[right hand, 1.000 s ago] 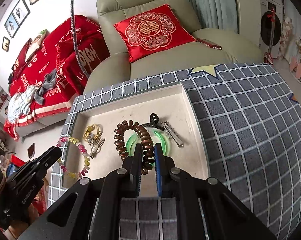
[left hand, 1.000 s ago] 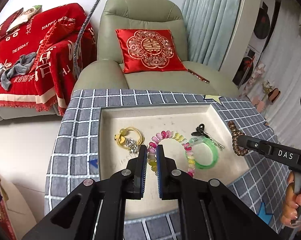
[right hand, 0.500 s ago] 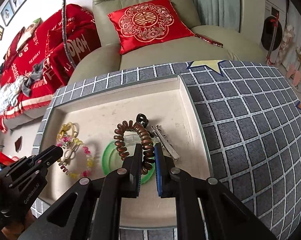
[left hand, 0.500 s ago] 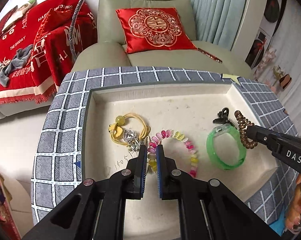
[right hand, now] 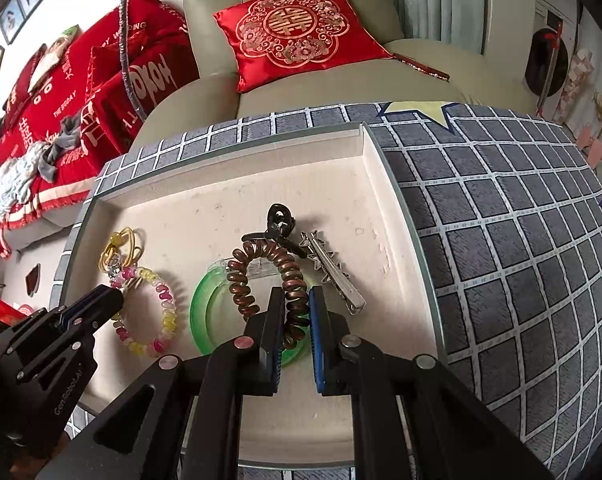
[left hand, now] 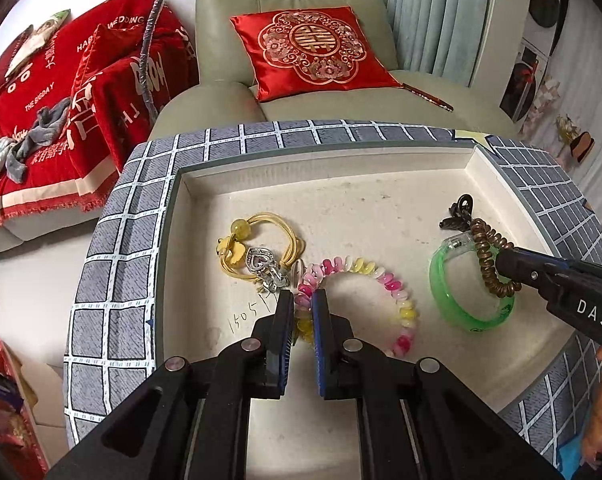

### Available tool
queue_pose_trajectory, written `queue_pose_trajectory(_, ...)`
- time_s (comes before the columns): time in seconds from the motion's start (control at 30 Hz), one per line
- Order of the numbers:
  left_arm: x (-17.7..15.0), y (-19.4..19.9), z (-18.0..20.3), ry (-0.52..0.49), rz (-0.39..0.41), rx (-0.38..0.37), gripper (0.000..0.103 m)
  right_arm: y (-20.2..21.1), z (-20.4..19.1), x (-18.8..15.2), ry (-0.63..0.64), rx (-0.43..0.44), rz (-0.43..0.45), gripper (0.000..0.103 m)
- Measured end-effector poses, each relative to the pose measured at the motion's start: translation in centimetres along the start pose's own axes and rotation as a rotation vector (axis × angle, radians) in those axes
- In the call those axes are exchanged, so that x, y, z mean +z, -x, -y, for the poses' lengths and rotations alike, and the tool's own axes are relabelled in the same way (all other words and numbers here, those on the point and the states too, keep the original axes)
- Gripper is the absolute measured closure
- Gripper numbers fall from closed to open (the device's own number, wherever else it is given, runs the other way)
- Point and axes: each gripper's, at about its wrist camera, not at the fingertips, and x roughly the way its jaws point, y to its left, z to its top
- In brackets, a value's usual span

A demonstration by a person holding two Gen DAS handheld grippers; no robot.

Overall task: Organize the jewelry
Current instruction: 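Carry both bracelets into the tray and open both grippers, then withdraw both tools from the tray toward the remaining jewelry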

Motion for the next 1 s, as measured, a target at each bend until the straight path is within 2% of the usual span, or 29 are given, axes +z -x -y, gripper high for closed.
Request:
queue_pose_trajectory(0.1, -0.2, 0.1, 0.1, -0.006, 0.005, 0.009, 0.079, 0.0, 0.0, 0.0, -0.011, 0.011, -0.006, 0.089)
queue_pose_trajectory(0.17, -0.3, 0.2, 0.3, -0.014, 0.010, 0.013, 0.079, 0.0, 0.2, 0.0, -0.020, 0.025, -0.011, 0.084)
queue_pose_trajectory(0.2, -0.4, 0.2, 0.3, -0.017, 0.012, 0.014, 0.079, 0.0, 0.2, 0.0, -0.026, 0.036, -0.015, 0.073)
queue_pose_trajectory(0.23, -0.4, 0.3, 0.3, -0.017, 0.014, 0.016, 0.079, 0.1, 0.3, -0.1, -0.031, 0.042, -0.015, 0.054)
queue_pose_trajectory(0.27, -0.4, 0.3, 0.2, -0.016, 0.014, 0.016, 0.079, 0.3, 0.3, -0.1, -0.037, 0.051, -0.008, 0.048)
queue_pose_trajectory(0.63, -0.2, 0.5, -0.2, -0.008, 0.032, 0.031, 0.078, 2.5, 1.0, 0.1, -0.085, 0.105, 0.050, 0.047)
queue_pose_trajectory(0.93, 0.2, 1.1, -0.2, -0.024, 0.048, 0.041, 0.078, 2.9, 1.4, 0.3, -0.099, 0.104, 0.057, 0.047)
queue_pose_trajectory(0.97, 0.3, 1.2, -0.2, -0.023, 0.050, 0.042, 0.073, 3.0, 1.4, 0.4, -0.100, 0.105, 0.056, 0.047)
queue_pose_trajectory(1.0, 0.3, 1.4, -0.2, -0.020, 0.052, 0.045, 0.031, 3.0, 1.4, 0.4, -0.101, 0.104, 0.056, 0.047)
